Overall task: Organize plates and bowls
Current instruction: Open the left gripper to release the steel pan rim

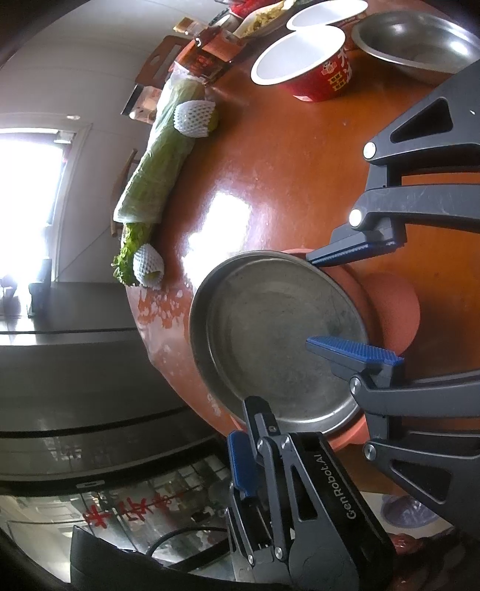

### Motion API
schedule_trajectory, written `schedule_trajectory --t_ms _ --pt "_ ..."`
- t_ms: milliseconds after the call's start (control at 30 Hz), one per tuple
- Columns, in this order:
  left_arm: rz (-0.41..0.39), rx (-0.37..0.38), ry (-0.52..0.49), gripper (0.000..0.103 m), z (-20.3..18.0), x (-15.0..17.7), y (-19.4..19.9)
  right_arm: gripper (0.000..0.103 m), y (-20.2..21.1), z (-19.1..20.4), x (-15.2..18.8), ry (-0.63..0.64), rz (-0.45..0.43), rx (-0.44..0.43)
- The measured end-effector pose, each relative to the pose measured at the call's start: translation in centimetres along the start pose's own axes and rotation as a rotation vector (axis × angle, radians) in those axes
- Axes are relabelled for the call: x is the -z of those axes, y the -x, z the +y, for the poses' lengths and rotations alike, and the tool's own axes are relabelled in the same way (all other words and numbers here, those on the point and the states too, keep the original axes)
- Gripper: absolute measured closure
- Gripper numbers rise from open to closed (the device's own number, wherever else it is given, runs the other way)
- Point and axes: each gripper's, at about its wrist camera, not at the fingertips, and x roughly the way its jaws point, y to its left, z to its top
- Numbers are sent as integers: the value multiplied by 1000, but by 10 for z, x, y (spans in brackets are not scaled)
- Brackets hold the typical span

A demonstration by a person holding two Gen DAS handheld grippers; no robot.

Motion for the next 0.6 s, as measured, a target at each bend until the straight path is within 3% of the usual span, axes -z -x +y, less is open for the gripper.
schedule_trajectory --t_ms 133,600 --pt "-13 4 6 57 0 -2 7 60 5 -2 -1 -7 -11 1" --pt "-57 7 5 53 -11 -10 36 47 37 -19 -4 -50 -81 -10"
